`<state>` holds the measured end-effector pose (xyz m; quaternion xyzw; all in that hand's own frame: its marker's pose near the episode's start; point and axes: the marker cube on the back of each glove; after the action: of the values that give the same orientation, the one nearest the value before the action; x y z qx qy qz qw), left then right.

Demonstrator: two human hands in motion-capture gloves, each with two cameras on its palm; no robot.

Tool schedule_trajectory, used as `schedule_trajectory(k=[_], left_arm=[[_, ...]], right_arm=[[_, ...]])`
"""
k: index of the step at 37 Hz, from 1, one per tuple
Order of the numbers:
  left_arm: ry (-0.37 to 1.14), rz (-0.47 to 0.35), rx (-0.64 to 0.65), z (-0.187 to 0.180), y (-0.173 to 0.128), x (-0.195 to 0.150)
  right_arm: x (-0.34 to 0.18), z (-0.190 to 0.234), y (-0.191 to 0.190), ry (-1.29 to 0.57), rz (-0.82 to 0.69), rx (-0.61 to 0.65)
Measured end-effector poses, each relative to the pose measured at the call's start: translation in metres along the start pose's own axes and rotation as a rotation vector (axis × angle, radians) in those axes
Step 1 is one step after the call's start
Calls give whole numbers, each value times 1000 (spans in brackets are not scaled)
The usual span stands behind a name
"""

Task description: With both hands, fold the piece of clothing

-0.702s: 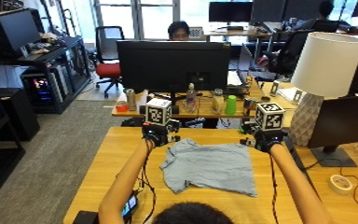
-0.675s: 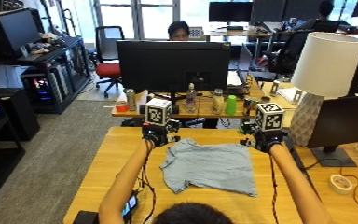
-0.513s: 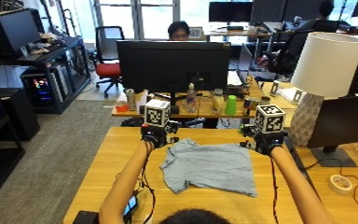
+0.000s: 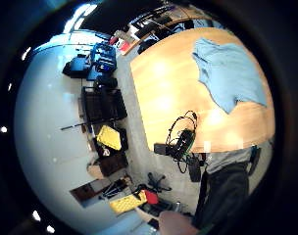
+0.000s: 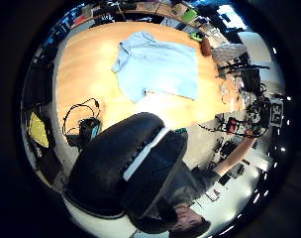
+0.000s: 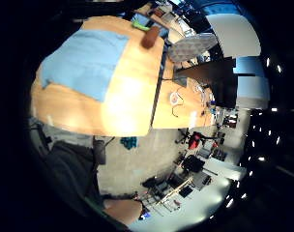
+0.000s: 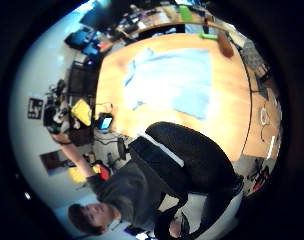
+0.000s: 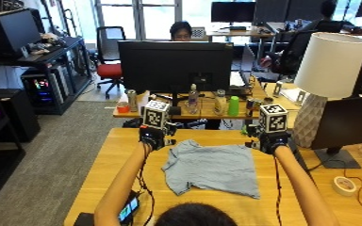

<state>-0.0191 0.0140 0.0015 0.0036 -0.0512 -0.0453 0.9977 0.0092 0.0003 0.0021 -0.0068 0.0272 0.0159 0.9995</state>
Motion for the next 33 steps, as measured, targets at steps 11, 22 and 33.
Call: schedule_trajectory(k=[11, 22, 33], left_arm=[[9, -4, -31, 26, -4, 3], [-27, 2, -118, 64, -26, 15], [22, 68, -207, 120, -54, 46]], right_arm=[[5, 19, 7, -10, 10, -31], [10, 45, 10, 28, 20, -104], [18, 94, -11, 64, 64, -220]])
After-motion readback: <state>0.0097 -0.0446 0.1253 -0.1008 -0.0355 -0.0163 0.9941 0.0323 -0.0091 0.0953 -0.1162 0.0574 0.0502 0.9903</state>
